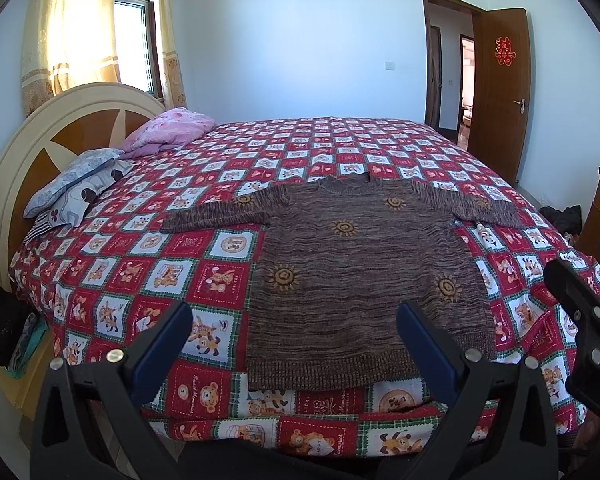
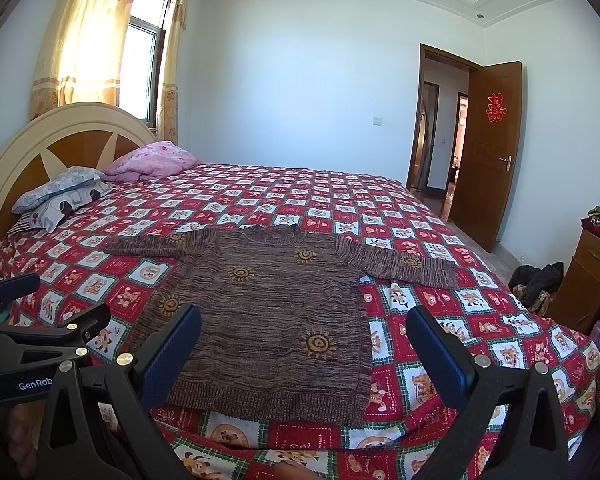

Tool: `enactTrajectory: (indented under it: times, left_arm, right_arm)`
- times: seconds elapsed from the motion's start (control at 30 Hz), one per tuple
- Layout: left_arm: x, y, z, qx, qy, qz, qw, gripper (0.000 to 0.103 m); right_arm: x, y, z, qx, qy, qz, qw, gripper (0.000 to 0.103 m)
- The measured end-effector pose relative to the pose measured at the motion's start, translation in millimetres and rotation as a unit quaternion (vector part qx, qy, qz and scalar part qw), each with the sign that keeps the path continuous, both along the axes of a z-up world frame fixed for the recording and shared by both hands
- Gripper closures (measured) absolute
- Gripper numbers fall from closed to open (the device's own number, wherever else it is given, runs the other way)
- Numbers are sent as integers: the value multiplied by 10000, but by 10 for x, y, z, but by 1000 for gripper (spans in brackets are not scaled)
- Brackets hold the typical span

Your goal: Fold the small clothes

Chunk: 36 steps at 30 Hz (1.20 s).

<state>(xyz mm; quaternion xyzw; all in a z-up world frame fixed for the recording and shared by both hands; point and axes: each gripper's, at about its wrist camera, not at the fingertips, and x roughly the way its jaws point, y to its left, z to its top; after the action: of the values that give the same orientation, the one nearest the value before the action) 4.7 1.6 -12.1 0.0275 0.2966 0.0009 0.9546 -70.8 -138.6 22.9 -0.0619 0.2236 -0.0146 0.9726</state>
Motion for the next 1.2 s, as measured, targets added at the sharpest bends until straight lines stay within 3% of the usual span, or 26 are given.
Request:
enactTrajectory:
  times: [0.27,0.67,0.93,1.2]
  left_arm:
    - [-46,80,-160,-42,61,34,10000,0]
    - [33,97,-160,16,213,60,9998,0]
    - [328,120,-216,254,270,248,9990,0]
    - [644,118,-349,354,398,370,9979,0]
  right_arm:
    - [46,-3,4,3,58,22,10000,1]
    - [138,-58,-64,111,184,35,9998,1]
    - [409,-305,-272,641,496,73,9967,1]
    - [727,-484,-522,618,789,-145,9949,1]
